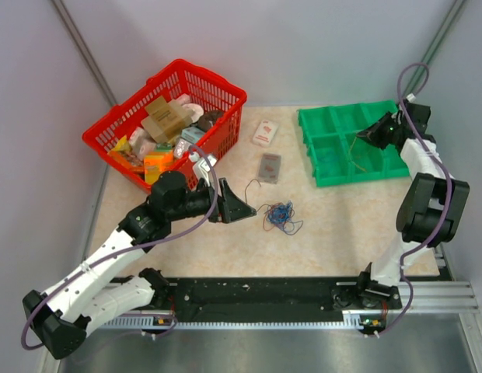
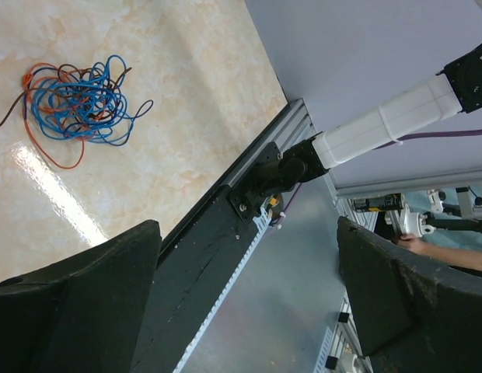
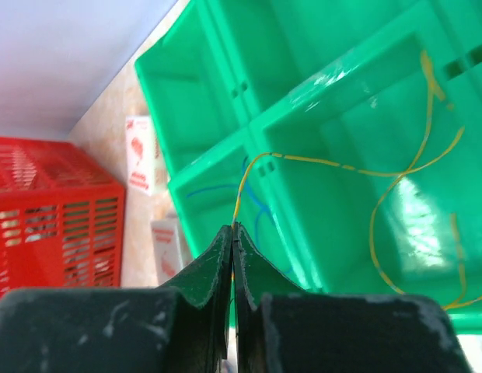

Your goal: Untangle the cables

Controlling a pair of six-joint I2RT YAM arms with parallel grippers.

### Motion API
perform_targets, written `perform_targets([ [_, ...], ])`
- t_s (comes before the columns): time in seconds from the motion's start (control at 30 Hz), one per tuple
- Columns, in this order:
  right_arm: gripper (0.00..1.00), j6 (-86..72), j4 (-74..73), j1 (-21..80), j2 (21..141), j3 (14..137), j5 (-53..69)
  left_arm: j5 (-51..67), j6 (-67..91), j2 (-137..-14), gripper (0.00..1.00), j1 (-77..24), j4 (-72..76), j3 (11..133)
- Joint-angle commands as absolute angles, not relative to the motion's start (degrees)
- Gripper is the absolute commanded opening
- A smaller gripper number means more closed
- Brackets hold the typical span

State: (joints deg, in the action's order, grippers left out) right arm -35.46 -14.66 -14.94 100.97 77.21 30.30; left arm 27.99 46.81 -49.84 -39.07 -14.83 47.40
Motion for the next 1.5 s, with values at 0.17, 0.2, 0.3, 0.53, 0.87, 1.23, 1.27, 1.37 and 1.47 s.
perform_targets([
  [0.17,0.0,-25.3,-10.2,-15.6,103.6,79.7,16.8,28.1,45.5,-50.5,0.98,-39.3,-13.7,48.3],
  [0.2,0.0,-24.6,-9.2,-15.6,103.8,79.0,15.1,28.3,45.6,-51.0,0.98,-39.4,-13.7,48.6],
  [0.3,0.0,-22.2,-7.6,-14.6,104.8,78.2,10.6,29.2,45.7,-51.9,0.98,-39.3,-13.6,49.3],
  [0.53,0.0,-21.5,-11.5,-10.6,101.4,75.6,6.4,28.8,45.4,-52.2,0.98,-39.3,-14.2,50.0],
  [0.87,0.61,-21.8,-19.5,-0.7,80.3,59.4,-3.8,30.2,46.6,-53.0,0.98,-39.4,-10.9,47.7],
  [1.23,0.37,-19.7,-21.1,6.6,83.3,57.9,-10.3,30.2,46.7,-52.1,0.98,-39.4,-10.8,47.2],
  [1.27,0.21,-19.6,-21.1,6.5,83.3,58.1,-10.8,30.1,46.7,-51.9,0.98,-39.4,-10.8,46.9],
  [1.37,0.0,-19.0,-21.3,6.6,83.2,59.7,-12.8,30.1,46.8,-51.9,0.98,-39.4,-10.8,46.6],
  [1.47,0.0,-17.3,-21.2,5.0,84.5,62.1,-12.9,30.3,46.7,-52.2,0.98,-39.4,-10.8,46.8],
])
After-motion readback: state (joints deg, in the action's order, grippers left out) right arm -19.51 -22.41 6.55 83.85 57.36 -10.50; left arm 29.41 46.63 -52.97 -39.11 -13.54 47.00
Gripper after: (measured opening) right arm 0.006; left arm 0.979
